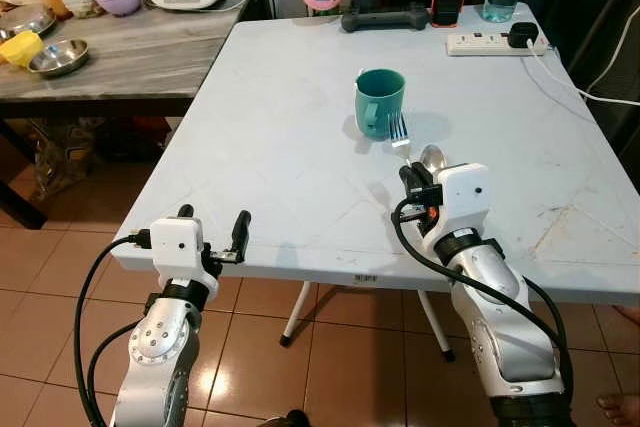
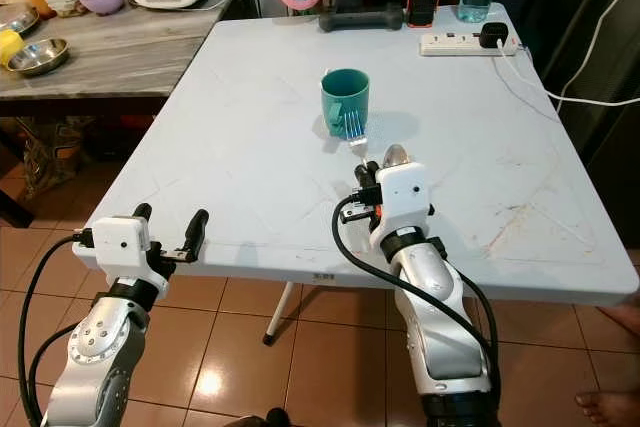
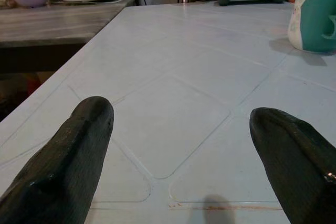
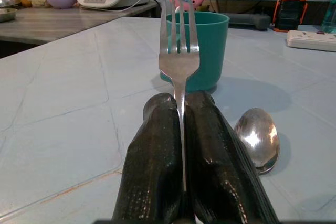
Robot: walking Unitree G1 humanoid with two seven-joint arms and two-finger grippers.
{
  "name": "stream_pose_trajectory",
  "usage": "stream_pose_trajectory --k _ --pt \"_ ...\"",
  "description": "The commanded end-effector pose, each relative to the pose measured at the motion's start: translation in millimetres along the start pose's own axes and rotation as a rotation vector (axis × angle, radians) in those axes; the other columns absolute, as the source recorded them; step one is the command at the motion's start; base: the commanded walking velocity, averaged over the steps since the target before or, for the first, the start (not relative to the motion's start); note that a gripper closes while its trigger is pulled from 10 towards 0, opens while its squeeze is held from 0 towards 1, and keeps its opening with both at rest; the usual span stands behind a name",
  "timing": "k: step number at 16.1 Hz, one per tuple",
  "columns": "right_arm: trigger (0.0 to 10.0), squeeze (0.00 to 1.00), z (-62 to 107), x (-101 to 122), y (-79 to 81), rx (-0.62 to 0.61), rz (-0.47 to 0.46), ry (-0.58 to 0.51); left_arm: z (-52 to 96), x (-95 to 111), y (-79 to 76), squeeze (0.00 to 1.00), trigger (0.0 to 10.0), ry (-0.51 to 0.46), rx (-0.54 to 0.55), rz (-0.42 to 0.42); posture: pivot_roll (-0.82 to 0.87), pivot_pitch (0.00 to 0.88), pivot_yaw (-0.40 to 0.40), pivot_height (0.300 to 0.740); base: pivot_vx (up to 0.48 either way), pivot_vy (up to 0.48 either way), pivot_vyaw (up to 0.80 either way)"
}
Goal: Setting the table
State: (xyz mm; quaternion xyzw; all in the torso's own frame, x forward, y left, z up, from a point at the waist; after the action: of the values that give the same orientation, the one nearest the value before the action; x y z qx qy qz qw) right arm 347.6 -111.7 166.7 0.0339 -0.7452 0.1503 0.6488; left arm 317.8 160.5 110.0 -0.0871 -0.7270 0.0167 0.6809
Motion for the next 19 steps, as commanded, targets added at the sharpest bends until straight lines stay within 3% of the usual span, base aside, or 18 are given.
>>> stream_pose_trajectory --k 1,7,19 --pt "10.0 0.0 0.2 4.4 4.6 0.011 -0.02 -0.021 0.1 -4.0 5.6 0.0 10.0 0.022 0.027 -0.008 -0.17 0.111 0.114 0.74 0.0 0.0 -0.58" --pt "10.0 0.0 -1.2 3.7 6.5 0.016 -0.027 -0.022 -0.2 -4.9 5.4 0.0 10.0 0.025 0.024 -0.016 -0.17 0.11 0.114 0.74 0.0 0.084 -0.47" --pt "10.0 0.0 -5.3 0.7 -2.5 -0.007 -0.015 -0.018 -2.9 -5.4 0.2 0.0 10.0 0.028 -0.006 -0.031 -0.17 0.107 0.127 0.74 0.0 0.393 -0.6"
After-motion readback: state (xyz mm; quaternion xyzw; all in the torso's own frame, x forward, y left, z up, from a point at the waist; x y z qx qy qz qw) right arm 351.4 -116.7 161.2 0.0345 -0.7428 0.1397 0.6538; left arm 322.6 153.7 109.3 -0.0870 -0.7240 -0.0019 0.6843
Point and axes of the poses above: a point about 5 cm out from each wrist's last joint towards the gripper, its own z axis pointing back from the gripper into the wrist, its own x axis along the axis of the wrist's last joint, y = z × x, the point moved 5 cm from there along -z, pointing out of the wrist towards the gripper, and after that the axes turned 6 degrees about z, right-handed, at the moved point
